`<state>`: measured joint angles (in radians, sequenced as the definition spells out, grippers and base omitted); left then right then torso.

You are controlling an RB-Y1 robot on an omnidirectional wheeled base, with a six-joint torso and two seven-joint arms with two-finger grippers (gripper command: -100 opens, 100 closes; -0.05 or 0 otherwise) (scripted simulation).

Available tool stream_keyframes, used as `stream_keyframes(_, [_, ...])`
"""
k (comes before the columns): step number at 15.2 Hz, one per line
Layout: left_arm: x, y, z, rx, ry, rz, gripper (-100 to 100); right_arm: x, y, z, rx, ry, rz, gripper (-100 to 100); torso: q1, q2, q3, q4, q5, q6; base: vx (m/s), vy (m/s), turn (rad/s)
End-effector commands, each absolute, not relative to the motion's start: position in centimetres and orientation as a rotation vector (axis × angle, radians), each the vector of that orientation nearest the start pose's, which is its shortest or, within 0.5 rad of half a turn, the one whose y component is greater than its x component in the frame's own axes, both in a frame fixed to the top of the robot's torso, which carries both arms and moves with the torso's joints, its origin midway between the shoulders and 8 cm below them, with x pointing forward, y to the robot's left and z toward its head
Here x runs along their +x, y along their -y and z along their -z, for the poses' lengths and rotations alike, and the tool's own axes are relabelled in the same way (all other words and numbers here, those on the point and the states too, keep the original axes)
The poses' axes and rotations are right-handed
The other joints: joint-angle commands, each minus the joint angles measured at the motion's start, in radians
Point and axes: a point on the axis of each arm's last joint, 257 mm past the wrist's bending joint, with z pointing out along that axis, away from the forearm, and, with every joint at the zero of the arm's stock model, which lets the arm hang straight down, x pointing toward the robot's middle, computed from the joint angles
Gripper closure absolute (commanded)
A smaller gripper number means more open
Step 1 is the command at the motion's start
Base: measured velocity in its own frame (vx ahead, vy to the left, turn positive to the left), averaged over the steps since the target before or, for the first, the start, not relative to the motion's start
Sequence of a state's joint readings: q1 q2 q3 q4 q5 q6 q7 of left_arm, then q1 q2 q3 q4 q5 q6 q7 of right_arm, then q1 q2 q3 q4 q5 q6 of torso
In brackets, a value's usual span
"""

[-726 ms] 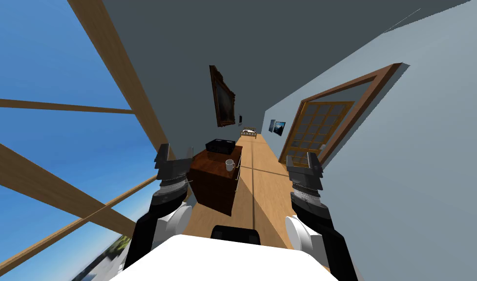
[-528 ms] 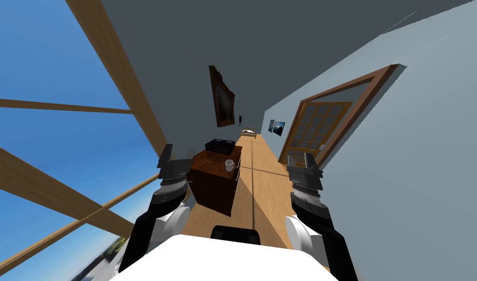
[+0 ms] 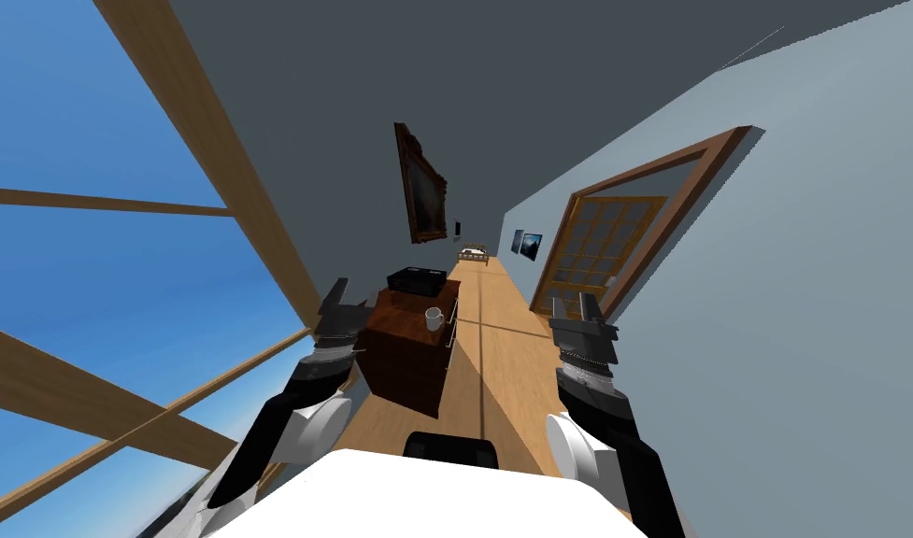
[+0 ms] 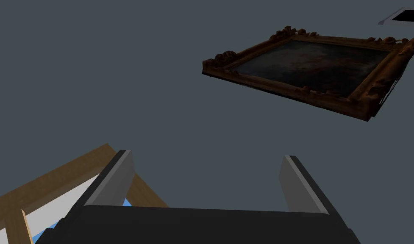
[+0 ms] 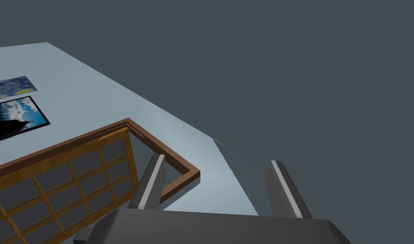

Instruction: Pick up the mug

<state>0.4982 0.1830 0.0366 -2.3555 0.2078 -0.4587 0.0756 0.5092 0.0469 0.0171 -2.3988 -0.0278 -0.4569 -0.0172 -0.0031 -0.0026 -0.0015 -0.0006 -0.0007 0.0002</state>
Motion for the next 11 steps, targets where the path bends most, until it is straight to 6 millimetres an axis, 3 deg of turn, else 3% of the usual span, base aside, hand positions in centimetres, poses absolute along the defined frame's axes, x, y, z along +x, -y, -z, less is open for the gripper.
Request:
stream_keyframes(1, [34.3, -29.2, -4.6, -0.691, -0.640, 1.504, -100, 32.4, 28.0, -6.6, 0.659, -0.502, -1.362, 0, 0.000, 0.000, 0.000, 0.000, 0.000, 0.000, 0.027, -0.043, -0.030])
stream_keyframes(11, [37.8, -31.9, 0.0, -0.921, -0.792, 1.556, -100, 32.4, 28.0, -6.6, 0.659, -0.502, -1.362, 0, 0.000, 0.001, 0.000, 0.000, 0.000, 0.000, 0.028, -0.054, -0.033])
